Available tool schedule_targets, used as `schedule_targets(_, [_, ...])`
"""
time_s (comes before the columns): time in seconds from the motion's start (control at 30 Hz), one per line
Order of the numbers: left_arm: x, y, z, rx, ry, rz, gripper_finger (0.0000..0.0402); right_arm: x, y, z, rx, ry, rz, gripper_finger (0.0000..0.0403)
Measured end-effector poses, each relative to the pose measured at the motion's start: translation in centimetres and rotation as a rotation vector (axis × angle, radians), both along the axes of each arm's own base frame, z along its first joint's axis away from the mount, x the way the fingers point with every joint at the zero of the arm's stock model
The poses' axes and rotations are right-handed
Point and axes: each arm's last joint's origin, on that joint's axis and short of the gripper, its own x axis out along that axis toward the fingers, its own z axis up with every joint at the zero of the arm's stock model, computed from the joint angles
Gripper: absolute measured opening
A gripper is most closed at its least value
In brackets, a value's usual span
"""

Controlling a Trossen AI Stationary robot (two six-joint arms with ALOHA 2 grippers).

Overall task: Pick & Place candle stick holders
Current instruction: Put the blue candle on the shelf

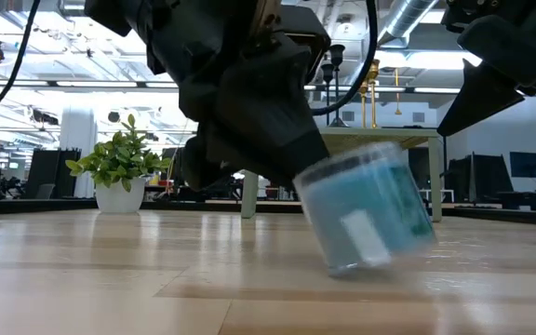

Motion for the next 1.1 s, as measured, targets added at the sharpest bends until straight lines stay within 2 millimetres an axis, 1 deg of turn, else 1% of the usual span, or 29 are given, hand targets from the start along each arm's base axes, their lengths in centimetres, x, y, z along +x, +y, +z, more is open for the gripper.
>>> schedule_targets(0.07, [-0.1,0.0,0.1,0.015,-0.001,-0.015,0.0009,0.0,0.0,0.0,0.0,0.0,0.0,0.0058])
schedule_targets(0.17, [-0.4,0.1,0.5,0.031,0.003,-0.039,0.0008,0.0,0.0,0.0,0.0,0.0,0.0,0.0058])
schedule_targets(0.3, [-1.3,1.3,1.8,0.058,0.053,-0.023,0.0005,0.0,0.0,0.0,0.0,0.0,0.0,0.0058])
schedule_targets(0.4, [-2.0,2.7,3.8,0.07,0.036,0.016,0.0005,0.0,0.0,0.0,0.0,0.0,0.0,0.0058])
schedule_targets(0.53, [-3.3,5.0,7.9,0.113,-0.075,0.049,0.0004,0.0,0.0,0.0,0.0,0.0,0.0,0.0058])
schedule_targets(0.67, [-4.9,8.0,11.9,0.168,-0.189,0.109,0.0004,0.0,0.0,0.0,0.003,0.002,0.0,0.0058])
schedule_targets(0.77, [-6.5,10.1,14.2,0.234,-0.251,0.175,0.0003,0.0,0.0,0.0,0.006,0.004,-0.001,0.0058])
schedule_targets(0.93, [-8.4,13.2,16.7,0.37,-0.317,0.279,0.0003,0.0,0.0,0.0,0.007,0.004,-0.002,0.0058])
schedule_targets(1.1, [-8.6,16.3,18.8,0.461,-0.339,0.355,0.0002,0.0,0.0,0.0,0.006,0.005,-0.003,0.0058])
